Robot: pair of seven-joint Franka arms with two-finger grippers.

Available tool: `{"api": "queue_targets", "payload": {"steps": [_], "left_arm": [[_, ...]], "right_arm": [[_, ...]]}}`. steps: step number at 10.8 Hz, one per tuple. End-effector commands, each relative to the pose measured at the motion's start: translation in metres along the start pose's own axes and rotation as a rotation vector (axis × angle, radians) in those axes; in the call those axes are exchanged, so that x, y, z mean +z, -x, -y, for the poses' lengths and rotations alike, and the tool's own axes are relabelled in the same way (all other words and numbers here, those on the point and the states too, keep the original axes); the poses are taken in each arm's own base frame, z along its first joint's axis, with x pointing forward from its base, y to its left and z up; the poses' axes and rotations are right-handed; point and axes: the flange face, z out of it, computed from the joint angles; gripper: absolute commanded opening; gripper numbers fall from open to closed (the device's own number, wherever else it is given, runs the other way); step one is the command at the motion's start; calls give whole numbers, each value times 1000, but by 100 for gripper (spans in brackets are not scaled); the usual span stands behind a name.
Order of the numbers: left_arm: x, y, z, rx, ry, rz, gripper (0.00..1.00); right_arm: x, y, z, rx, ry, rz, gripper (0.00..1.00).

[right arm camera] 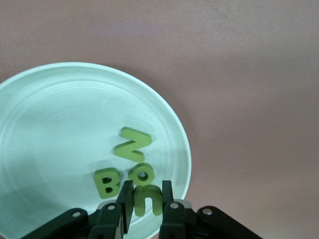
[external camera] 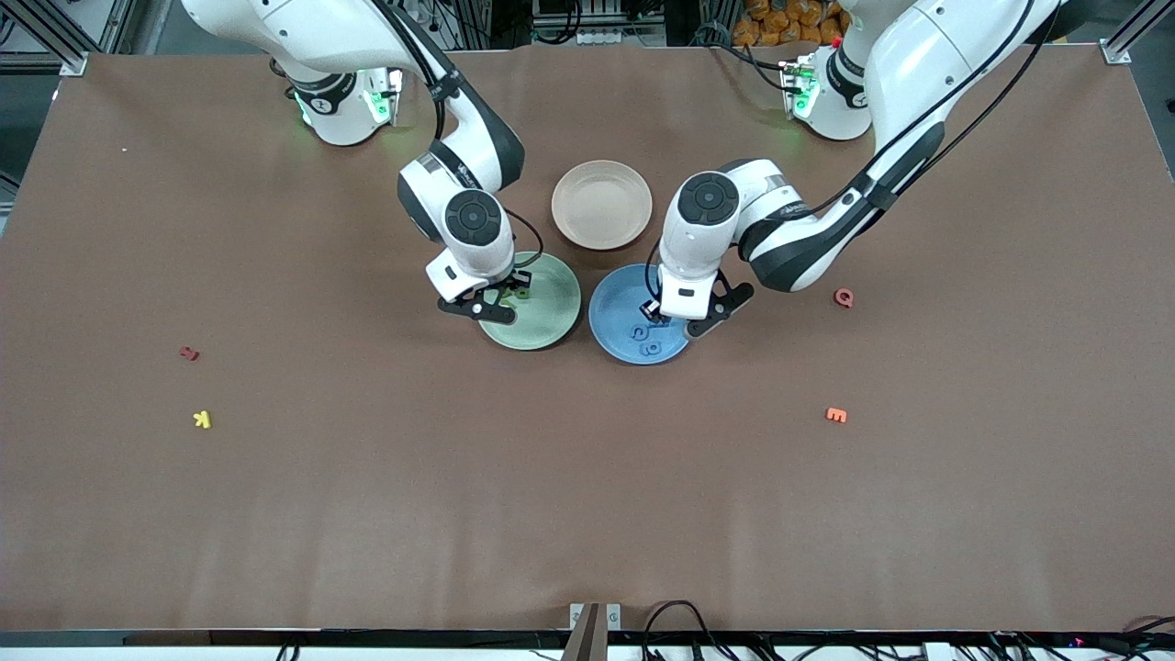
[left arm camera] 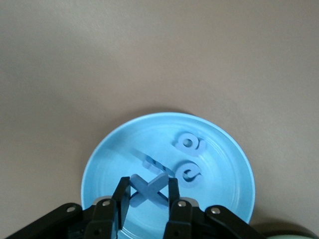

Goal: Sort letters by color into matching plates
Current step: 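Open both grippers to drop the n and x onto the plates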

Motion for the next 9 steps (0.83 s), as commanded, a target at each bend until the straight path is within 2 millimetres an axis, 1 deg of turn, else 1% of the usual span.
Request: {"api": "queue_targets", "payload": {"steps": [1, 2, 3, 4, 6, 7, 8, 9], "left_arm": [[8, 14, -18, -46, -11, 11, 4], [12, 16, -20, -41, -17, 0, 9], [14, 16, -21, -38, -20, -6, 80], [15, 20, -22, -29, -21, -10, 100], [12, 15, -25, -38, -13, -14, 100], [8, 12, -27, -43, -4, -17, 100], [5, 10, -28, -40, 2, -26, 100], [1, 3, -29, -43, 9, -33, 100]], "right_arm": [[0, -7, 12, 22, -4, -2, 50], [0, -7, 10, 12, 9, -6, 99], [-3, -9, 10, 7, 13, -8, 100], [-5, -11, 10, 12, 9, -10, 100], [-9, -16, 4, 20, 4, -11, 100], [-13, -26, -5, 21, -2, -12, 100], [-23, -38, -17, -8, -17, -21, 100], [-32, -53, -34, -16, -30, -28, 100]]}}
